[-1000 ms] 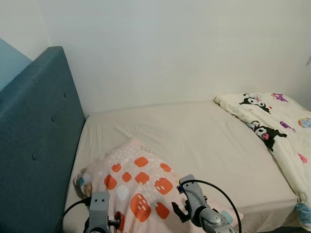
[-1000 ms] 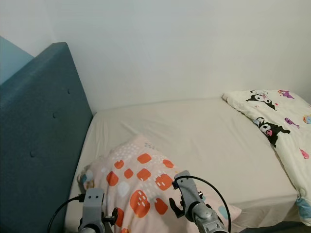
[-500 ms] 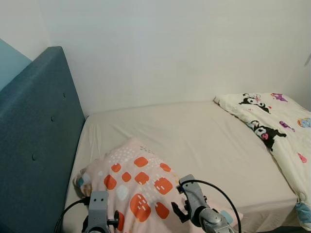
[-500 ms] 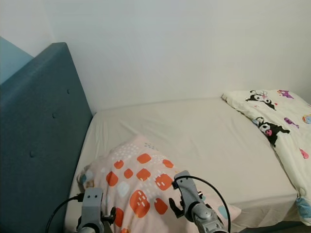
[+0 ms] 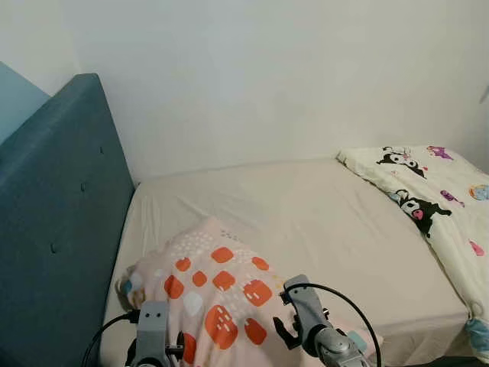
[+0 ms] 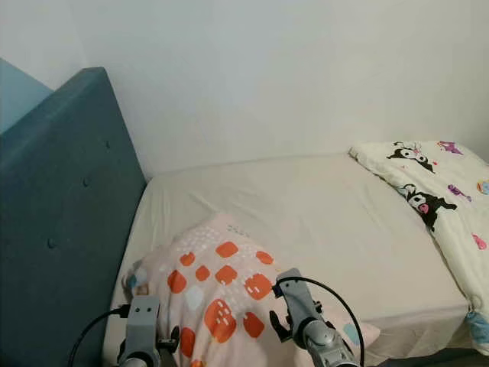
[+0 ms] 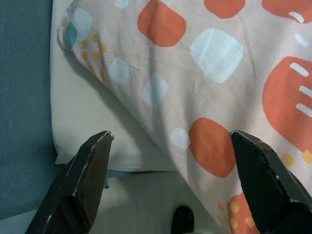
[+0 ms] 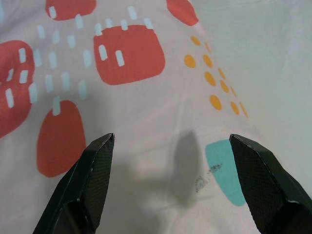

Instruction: Clean up the room

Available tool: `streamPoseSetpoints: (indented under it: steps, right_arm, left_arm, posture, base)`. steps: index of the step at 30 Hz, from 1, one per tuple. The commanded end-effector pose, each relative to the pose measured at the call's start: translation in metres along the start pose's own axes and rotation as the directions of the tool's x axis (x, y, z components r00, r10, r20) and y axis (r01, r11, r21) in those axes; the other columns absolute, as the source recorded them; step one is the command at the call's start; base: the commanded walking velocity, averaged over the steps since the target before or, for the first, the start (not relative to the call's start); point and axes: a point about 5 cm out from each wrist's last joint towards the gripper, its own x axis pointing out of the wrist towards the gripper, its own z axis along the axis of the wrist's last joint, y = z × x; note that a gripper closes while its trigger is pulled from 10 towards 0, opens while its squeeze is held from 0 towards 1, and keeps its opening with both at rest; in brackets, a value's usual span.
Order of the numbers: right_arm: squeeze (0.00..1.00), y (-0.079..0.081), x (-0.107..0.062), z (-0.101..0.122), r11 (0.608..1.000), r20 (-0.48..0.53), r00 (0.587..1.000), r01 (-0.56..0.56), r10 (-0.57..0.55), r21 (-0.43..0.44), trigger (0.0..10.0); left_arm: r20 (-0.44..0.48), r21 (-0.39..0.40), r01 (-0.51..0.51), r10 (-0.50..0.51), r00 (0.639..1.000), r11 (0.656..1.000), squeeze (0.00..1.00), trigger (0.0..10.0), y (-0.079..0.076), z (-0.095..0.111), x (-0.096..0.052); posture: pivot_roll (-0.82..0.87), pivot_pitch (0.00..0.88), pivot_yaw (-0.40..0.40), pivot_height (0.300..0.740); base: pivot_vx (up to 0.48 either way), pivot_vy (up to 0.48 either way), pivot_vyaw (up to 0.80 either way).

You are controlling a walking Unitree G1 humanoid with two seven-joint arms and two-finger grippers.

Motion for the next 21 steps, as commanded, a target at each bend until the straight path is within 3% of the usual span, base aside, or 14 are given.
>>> streamPoseSetpoints:
  steps: [1,21]
  right_arm:
    - [0.00,-0.0005,-0.0003,-0.0001,1.000,0.006,1.000,0.002,-0.002,-0.018,10.0]
    - [0.00,-0.0018,-0.0002,0.0010,1.000,0.011,1.000,0.015,-0.015,-0.014,10.0]
  left_arm:
    - [0.010,0.011,-0.005,0.005,1.000,1.000,0.00,10.0,0.0032,0.0003,-0.0009]
    - [0.000,0.012,-0.012,0.012,1.000,1.000,0.00,10.0,0.0038,-0.0010,-0.0007]
  posture:
    - [-0.12,0.000,-0.024,0.740]
    - [-0.12,0.000,-0.023,0.740]
  base:
    - [0.000,0.000,0.00]
    - [0.000,0.000,0.00]
